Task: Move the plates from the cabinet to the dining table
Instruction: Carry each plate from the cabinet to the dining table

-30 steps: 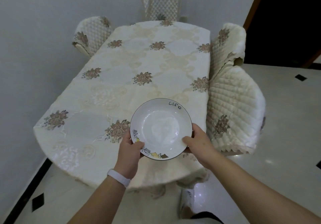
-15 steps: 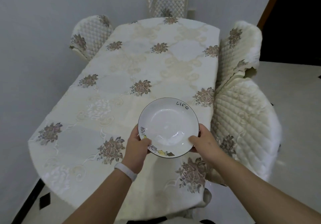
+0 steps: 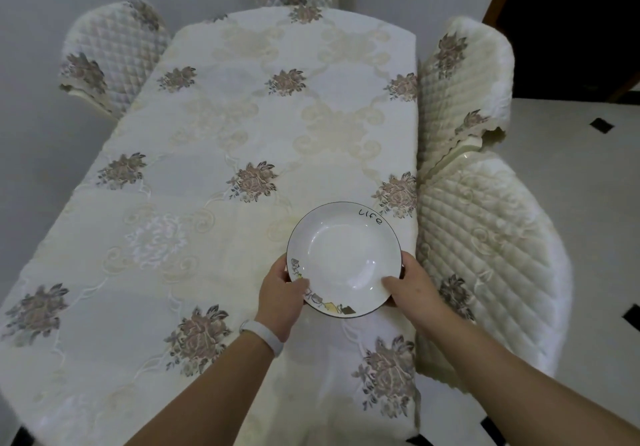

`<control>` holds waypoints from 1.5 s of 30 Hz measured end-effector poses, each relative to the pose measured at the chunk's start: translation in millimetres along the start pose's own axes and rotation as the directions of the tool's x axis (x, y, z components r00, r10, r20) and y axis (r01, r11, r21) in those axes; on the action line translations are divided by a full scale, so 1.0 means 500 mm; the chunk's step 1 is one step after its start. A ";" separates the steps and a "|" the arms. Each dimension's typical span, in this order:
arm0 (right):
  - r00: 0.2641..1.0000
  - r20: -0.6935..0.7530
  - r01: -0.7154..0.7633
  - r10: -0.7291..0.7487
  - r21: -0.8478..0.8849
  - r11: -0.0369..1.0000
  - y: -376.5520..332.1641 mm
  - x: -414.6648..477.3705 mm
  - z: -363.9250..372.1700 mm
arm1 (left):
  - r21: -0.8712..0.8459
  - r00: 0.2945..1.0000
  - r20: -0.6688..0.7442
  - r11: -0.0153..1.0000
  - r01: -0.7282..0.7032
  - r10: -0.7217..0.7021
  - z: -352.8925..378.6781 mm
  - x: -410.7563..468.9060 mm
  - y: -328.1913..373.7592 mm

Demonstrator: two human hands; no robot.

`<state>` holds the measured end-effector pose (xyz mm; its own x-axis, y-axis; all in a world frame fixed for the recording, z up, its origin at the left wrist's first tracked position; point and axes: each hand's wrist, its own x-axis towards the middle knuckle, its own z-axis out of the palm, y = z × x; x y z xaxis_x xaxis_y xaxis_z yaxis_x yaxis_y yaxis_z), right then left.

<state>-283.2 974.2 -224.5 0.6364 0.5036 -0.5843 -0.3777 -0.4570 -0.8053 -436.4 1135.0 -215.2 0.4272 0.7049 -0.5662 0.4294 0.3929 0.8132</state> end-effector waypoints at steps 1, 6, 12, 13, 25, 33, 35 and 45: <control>1.000 -0.003 -0.009 0.009 -0.012 1.000 0.003 0.010 0.001 | 0.020 1.000 -0.001 1.000 0.011 -0.011 0.002 0.013 -0.004; 0.998 -0.054 -0.032 0.024 -0.165 0.986 0.015 0.046 0.004 | 0.062 0.996 0.004 0.994 0.092 -0.092 0.013 0.063 -0.019; 0.996 -0.081 -0.054 0.034 -0.267 0.962 0.019 0.068 0.011 | 0.108 0.993 0.030 0.988 0.111 -0.115 0.009 0.098 -0.035; 0.996 -0.078 -0.055 0.035 -0.271 0.961 0.019 0.068 0.013 | 0.109 0.993 0.033 0.988 0.108 -0.112 0.007 0.100 -0.037; 0.990 -0.105 -0.118 0.095 -0.243 0.963 0.011 0.058 0.014 | 0.140 0.988 0.094 0.984 0.109 -0.123 -0.008 0.071 -0.025; 0.979 -0.193 -0.112 0.063 -0.257 0.960 -0.016 0.006 -0.022 | 0.324 0.984 0.172 0.940 -0.105 0.050 -0.069 0.015 -0.003; 0.980 -0.199 -0.069 -0.001 -0.344 0.937 -0.030 -0.022 -0.035 | 0.448 0.961 0.222 0.859 -0.249 0.163 -0.087 0.000 0.005; 0.931 0.015 0.189 -0.365 -0.874 0.447 -0.076 -0.240 -0.039 | 0.559 0.545 0.582 0.191 -0.807 0.604 -0.111 -0.105 0.066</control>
<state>-332.3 916.9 -122.0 0.7203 0.6467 -0.2511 0.5400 -0.7499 -0.3823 -488.9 1143.5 -151.2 0.9549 0.2780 0.1039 0.1816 -0.8241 0.5366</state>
